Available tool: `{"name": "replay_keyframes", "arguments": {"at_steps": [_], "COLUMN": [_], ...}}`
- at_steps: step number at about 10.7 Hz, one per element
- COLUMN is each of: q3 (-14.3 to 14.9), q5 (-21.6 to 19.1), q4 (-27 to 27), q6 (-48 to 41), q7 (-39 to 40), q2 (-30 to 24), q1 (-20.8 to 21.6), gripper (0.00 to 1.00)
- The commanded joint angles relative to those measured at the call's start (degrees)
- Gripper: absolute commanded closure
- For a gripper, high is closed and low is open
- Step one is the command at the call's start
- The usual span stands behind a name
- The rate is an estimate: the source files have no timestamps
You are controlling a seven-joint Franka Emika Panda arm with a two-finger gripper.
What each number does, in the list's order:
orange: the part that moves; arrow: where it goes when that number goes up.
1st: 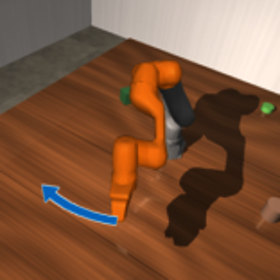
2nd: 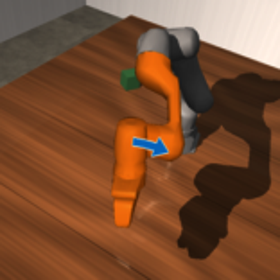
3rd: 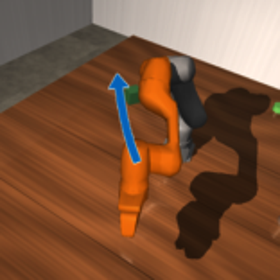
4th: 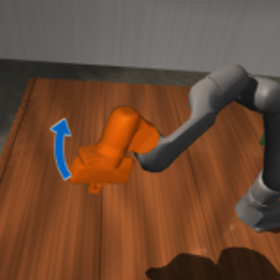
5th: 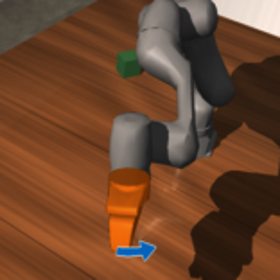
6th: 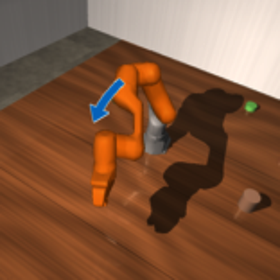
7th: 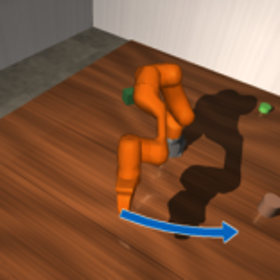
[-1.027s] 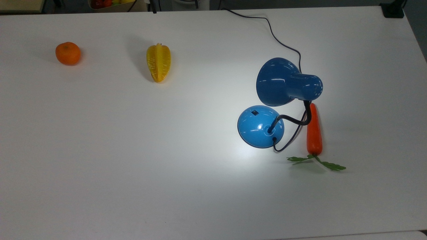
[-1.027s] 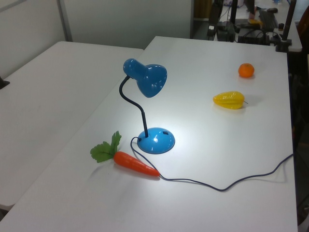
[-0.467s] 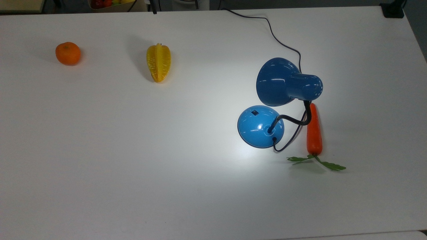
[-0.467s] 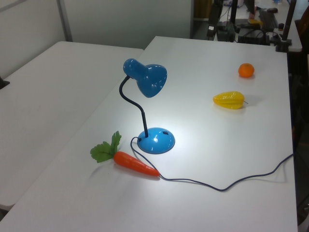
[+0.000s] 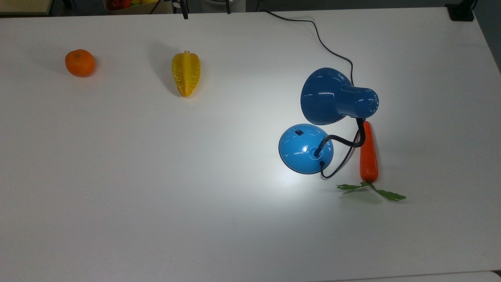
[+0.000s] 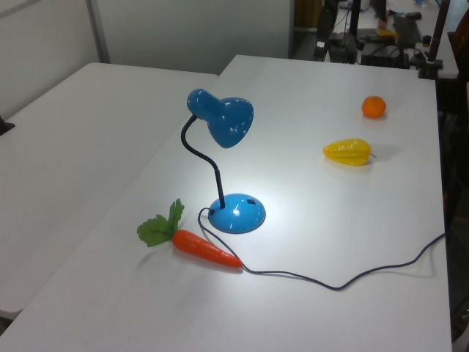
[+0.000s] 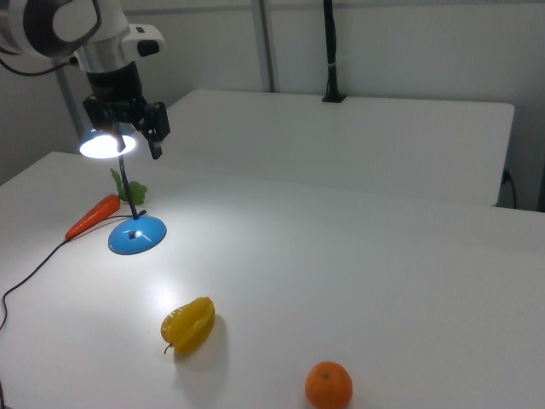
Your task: Turn off lamp
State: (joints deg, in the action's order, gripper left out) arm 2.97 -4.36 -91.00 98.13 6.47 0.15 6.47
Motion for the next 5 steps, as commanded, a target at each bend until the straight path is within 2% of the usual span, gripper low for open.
{"name": "replay_keyframes", "arguments": {"at_steps": [1, 2, 4, 5], "q3": [0.54, 0.54, 0.46, 0.37], "q5": [-0.3, -0.39, -0.65, -0.91], "q4": [-1.46, -1.46, -1.46, -1.46], "q6": [1.54, 1.54, 1.63, 1.8], "q7": [1.35, 1.44, 1.35, 1.35], "q2": [-0.68, -0.59, -0.5, -0.24], "q1": [0.65, 0.64, 0.73, 0.82], "gripper": [0.65, 0.74, 0.99, 1.0]}}
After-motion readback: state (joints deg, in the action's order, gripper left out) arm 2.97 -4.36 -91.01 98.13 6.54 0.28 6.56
